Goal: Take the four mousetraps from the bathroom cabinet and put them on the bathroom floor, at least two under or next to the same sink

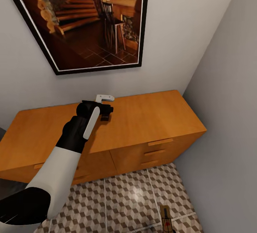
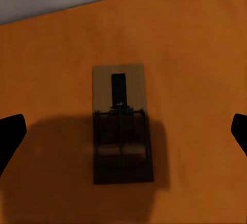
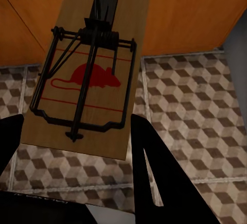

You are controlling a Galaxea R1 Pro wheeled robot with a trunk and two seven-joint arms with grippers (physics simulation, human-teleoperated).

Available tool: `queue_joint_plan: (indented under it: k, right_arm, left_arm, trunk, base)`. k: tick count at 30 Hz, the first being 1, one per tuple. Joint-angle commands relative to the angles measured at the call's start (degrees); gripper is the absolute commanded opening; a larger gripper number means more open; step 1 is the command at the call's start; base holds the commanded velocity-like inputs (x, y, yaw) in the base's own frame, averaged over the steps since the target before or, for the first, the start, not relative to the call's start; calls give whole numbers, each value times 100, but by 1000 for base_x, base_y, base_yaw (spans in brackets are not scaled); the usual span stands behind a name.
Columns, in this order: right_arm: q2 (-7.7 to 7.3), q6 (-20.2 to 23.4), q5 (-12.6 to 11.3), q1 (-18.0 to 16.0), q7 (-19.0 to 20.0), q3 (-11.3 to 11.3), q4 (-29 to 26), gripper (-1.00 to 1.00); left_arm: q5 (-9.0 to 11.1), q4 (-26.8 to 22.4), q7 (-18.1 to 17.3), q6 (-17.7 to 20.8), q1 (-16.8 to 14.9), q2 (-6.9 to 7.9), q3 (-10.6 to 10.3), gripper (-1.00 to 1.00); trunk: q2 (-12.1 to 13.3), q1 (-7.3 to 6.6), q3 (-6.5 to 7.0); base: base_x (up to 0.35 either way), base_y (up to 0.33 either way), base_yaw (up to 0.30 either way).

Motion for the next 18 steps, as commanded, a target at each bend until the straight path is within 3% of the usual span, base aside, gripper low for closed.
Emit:
queue_joint_plan:
  k: [1,18]
  right_arm:
    - [-1,-16,-68,-3,56,33,3,-100]
    - [-1,-16,-68,-3,56,33,3,-100]
  left_arm:
    - [60,-1,58,17,-5,0,-6,100]
    - [60,94,58,17,-5,0,-6,100]
  trunk:
    - [-10,3,-14]
    - [-10,3,-150]
  base:
    - [0,0,0]
    - [0,0,0]
